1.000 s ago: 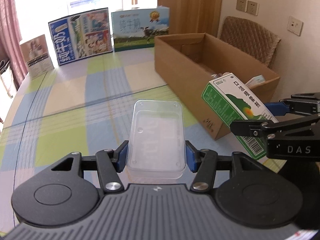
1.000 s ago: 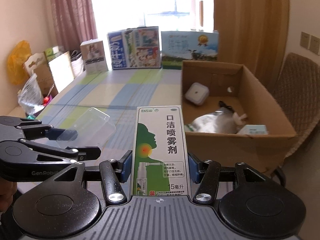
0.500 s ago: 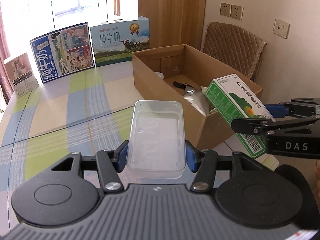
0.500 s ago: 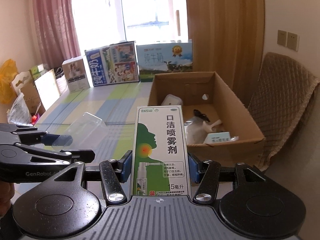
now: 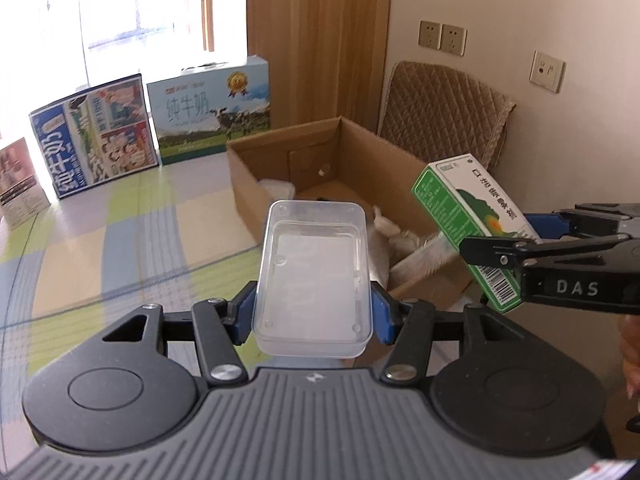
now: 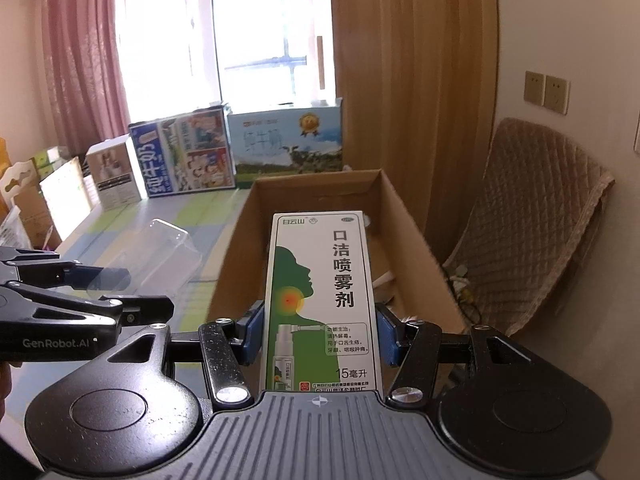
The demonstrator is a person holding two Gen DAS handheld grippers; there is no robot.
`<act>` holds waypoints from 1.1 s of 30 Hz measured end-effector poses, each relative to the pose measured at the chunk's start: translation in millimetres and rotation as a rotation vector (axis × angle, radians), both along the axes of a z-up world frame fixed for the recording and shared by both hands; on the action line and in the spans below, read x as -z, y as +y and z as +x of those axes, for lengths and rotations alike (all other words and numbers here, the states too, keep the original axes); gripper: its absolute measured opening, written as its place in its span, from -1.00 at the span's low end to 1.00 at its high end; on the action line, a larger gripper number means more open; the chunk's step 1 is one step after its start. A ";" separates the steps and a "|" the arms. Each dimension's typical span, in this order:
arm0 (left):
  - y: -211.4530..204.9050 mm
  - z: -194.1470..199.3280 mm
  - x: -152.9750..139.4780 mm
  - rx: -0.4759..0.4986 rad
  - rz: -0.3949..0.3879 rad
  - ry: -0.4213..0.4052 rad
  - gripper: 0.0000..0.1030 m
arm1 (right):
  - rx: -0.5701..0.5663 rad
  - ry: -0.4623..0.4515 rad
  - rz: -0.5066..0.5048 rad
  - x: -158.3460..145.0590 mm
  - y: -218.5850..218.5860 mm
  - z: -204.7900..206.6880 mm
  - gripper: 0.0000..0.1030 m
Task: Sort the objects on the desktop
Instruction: 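Lower container and spray box into the cardboard box and open both tools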
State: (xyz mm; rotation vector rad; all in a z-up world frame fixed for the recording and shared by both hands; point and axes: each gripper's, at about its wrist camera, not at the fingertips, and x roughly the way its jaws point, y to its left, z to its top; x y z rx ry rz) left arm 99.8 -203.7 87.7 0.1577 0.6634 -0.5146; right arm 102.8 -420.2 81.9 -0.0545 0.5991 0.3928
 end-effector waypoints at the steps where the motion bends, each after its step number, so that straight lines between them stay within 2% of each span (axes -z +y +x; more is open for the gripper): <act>1: -4.3 4.3 -1.6 0.002 -0.007 -0.001 0.00 | 0.002 -0.002 -0.001 -0.6 -1.9 5.9 0.02; 12: -49.9 59.4 -5.7 0.017 -0.026 -0.006 0.00 | 0.001 0.008 -0.015 10.1 -9.7 67.1 0.02; 27: -84.5 125.0 18.7 -0.002 -0.037 0.027 0.02 | 0.004 0.027 -0.047 28.1 -8.9 111.1 0.02; 30: -87.0 127.2 19.2 0.006 -0.023 0.019 0.18 | 0.006 0.033 -0.046 29.9 -10.5 111.6 0.02; 33: -82.4 123.7 16.6 0.014 -0.017 0.003 0.22 | 0.002 0.038 -0.051 31.4 -9.4 111.0 0.02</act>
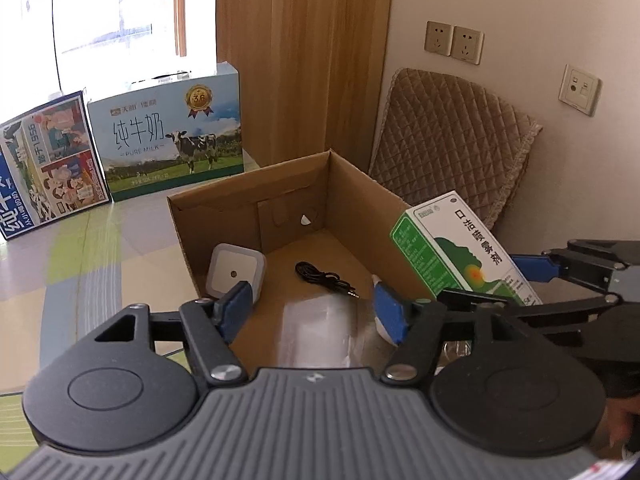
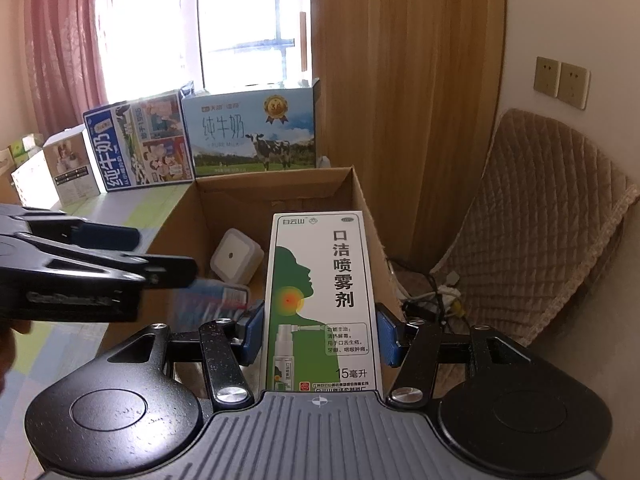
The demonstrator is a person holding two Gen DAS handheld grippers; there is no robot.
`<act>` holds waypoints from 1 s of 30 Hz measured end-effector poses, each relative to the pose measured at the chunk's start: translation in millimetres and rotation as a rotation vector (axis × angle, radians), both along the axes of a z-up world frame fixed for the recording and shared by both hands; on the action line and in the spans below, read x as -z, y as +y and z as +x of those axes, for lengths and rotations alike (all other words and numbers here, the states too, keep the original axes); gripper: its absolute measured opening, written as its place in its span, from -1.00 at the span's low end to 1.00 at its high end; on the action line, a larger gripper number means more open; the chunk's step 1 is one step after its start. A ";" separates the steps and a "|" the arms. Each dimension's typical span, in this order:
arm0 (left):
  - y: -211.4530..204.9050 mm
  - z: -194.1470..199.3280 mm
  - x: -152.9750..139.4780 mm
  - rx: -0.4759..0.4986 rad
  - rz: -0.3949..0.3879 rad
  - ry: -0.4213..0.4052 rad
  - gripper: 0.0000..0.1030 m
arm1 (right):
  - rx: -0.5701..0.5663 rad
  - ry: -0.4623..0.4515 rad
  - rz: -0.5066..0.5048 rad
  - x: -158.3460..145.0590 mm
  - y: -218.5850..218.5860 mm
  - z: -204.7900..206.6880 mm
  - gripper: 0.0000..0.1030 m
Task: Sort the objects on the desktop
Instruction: 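Lower container and spray box into the cardboard box and open both tools, then withdraw both tools from the cardboard box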
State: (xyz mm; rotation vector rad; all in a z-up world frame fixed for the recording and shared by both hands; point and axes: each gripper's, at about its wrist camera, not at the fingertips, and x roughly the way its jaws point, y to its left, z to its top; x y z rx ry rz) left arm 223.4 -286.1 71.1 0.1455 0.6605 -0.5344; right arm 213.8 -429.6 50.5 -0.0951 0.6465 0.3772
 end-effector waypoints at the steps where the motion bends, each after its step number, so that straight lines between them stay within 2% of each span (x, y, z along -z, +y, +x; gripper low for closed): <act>1: 2.7 -1.8 -1.4 -0.003 0.004 -0.005 0.22 | -0.001 0.000 0.000 -0.1 0.7 -0.5 0.02; 14: 55.4 -29.5 -14.6 -0.084 -0.037 -0.029 0.34 | -0.045 -0.001 0.029 -10.8 30.1 13.2 0.03; 15: 58.7 -30.9 -15.2 -0.093 -0.044 -0.028 0.34 | -0.054 -0.009 0.036 -11.6 33.9 16.4 0.06; 16: 61.4 -32.1 -16.0 -0.101 -0.050 -0.026 0.34 | -0.066 -0.015 0.041 -12.8 38.2 19.9 0.28; 18: 66.1 -34.3 -15.9 -0.112 -0.054 -0.021 0.35 | -0.061 -0.031 0.047 -16.2 43.3 23.4 0.49; 20: 70.5 -35.8 -14.8 -0.122 -0.050 -0.018 0.38 | -0.057 -0.041 0.064 -20.4 42.3 21.2 0.50; 23: 77.4 -42.7 -12.5 -0.134 -0.043 -0.020 0.52 | -0.053 -0.037 0.070 -22.2 37.9 9.3 0.55; 30: 89.0 -66.9 -9.9 -0.139 -0.042 -0.020 0.70 | -0.011 -0.011 0.102 -21.4 14.7 -39.8 0.78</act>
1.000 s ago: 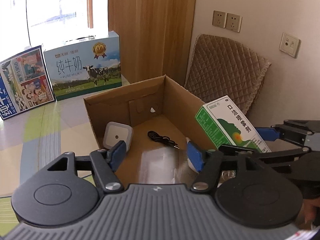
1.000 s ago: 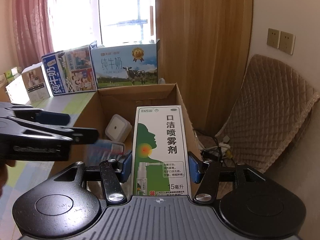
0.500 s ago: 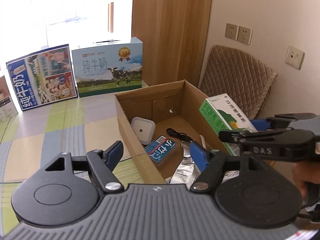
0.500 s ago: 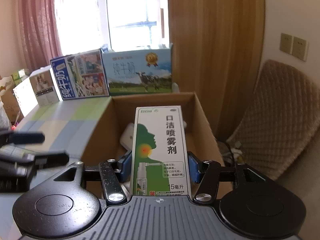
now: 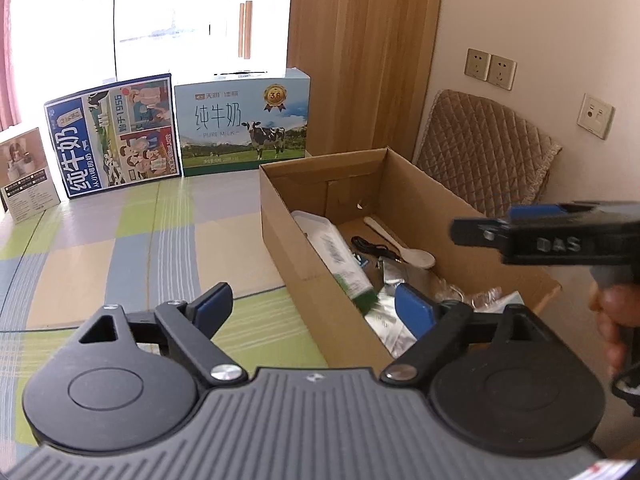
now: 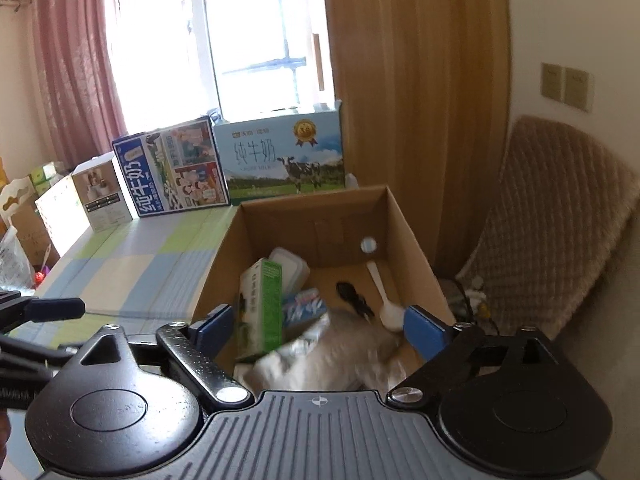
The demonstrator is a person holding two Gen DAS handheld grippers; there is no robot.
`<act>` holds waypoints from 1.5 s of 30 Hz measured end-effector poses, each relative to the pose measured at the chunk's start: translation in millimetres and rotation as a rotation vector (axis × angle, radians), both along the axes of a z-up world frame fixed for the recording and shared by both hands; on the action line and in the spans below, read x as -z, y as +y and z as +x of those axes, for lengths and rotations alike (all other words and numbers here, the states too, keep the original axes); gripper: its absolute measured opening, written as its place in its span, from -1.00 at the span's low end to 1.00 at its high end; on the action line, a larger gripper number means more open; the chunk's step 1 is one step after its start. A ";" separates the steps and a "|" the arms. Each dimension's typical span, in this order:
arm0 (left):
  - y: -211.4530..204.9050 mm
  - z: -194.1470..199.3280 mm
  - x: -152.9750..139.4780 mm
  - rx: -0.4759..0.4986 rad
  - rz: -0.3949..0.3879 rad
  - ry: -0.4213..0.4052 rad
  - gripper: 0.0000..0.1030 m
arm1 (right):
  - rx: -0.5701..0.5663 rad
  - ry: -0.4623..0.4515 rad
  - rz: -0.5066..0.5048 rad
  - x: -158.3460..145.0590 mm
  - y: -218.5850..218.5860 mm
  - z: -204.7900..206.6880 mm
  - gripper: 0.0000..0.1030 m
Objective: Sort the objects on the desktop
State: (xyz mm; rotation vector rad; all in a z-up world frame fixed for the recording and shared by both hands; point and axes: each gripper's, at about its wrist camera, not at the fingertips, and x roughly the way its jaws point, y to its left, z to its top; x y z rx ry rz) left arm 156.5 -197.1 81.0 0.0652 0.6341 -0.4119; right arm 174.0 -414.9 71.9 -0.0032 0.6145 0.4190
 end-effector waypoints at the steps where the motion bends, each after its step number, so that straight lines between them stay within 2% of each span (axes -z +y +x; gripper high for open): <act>1: 2.0 -4.2 0.2 -0.001 -0.003 0.004 0.73 | 0.005 0.002 0.003 -0.4 -2.7 -7.6 0.81; 5: 9.2 -19.1 0.6 -0.015 -0.010 0.023 0.85 | 0.021 0.008 0.002 -4.0 -11.4 -38.9 0.95; 8: 13.7 -31.6 -0.2 -0.030 -0.018 0.040 0.97 | 0.028 0.006 -0.016 -8.8 -15.9 -58.5 0.96; 14: 18.6 -61.6 -7.6 -0.062 0.000 0.049 0.97 | 0.054 0.021 -0.057 -18.9 -21.8 -89.7 0.96; 21: 23.4 -92.0 -25.5 -0.087 -0.035 0.075 0.97 | 0.042 0.039 -0.084 -28.9 -22.9 -121.1 0.97; 27: 31.2 -117.9 -31.4 -0.135 -0.041 0.120 0.97 | 0.056 0.111 -0.080 -29.3 -22.9 -135.4 0.97; 38: 42.4 -141.1 -37.7 -0.178 -0.048 0.132 0.97 | 0.041 0.132 -0.049 -39.8 -22.1 -156.9 0.97; 45: 39.3 -153.3 -41.1 -0.169 -0.049 0.130 0.97 | 0.047 0.144 -0.075 -41.2 -18.8 -162.8 0.97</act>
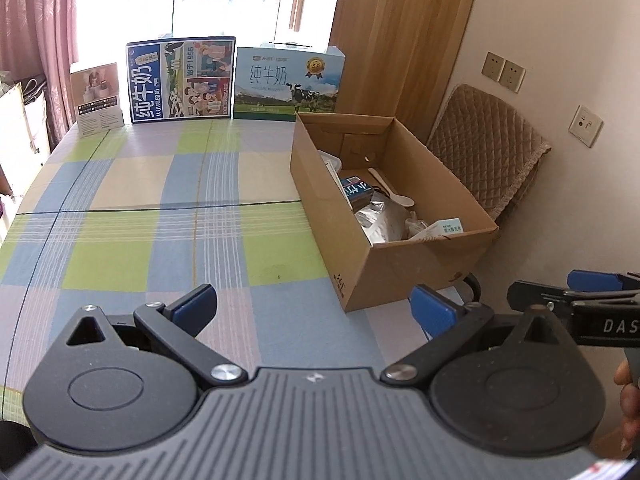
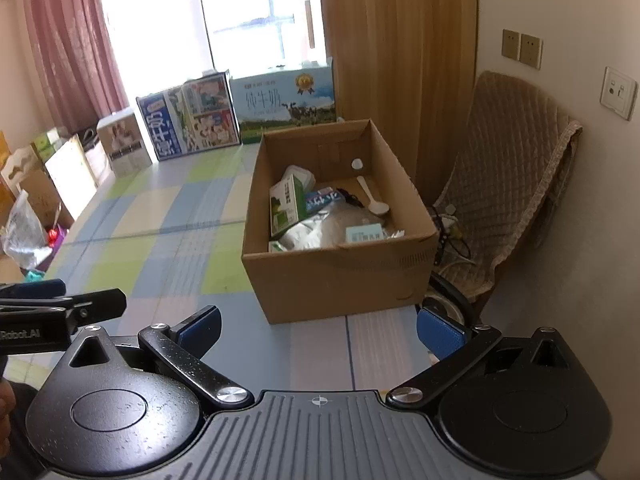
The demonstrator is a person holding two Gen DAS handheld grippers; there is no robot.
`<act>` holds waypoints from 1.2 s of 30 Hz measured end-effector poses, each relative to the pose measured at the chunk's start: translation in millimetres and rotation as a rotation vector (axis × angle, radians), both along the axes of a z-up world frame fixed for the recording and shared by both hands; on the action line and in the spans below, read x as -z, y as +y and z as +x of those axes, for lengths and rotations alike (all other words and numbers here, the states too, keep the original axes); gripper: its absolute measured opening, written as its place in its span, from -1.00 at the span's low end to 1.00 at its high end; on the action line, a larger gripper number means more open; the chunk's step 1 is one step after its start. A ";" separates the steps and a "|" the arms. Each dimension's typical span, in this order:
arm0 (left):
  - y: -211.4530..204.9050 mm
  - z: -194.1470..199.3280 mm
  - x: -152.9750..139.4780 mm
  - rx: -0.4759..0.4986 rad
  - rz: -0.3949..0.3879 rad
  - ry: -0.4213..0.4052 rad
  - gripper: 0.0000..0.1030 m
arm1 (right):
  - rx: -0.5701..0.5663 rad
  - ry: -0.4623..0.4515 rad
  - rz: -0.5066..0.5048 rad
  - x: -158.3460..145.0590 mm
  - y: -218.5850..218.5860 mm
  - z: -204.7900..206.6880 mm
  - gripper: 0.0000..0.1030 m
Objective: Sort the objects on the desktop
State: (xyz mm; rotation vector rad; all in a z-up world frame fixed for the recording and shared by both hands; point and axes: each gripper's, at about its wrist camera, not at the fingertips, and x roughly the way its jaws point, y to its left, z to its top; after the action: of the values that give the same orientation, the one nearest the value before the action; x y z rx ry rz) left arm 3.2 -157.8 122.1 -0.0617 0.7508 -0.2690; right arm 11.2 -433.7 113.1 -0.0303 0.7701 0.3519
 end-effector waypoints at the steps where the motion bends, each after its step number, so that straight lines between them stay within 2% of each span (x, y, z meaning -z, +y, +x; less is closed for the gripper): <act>1: 0.3 -1.4 -0.2 0.001 -0.001 -0.001 0.97 | 0.000 -0.002 -0.003 -0.1 0.9 -0.7 0.97; 14: -0.7 -5.3 3.9 0.002 0.008 -0.003 0.97 | -0.017 -0.004 -0.021 3.0 14.3 -10.8 0.97; 36: -11.4 -3.3 12.0 0.012 0.042 0.003 0.98 | 0.002 0.019 -0.005 11.4 9.9 -5.9 0.97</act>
State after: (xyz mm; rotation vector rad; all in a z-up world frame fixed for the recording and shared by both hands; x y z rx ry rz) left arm -0.1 -169.2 110.0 -0.0179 0.7601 -0.2647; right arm 5.4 -423.8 101.7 -0.0315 0.7898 0.3491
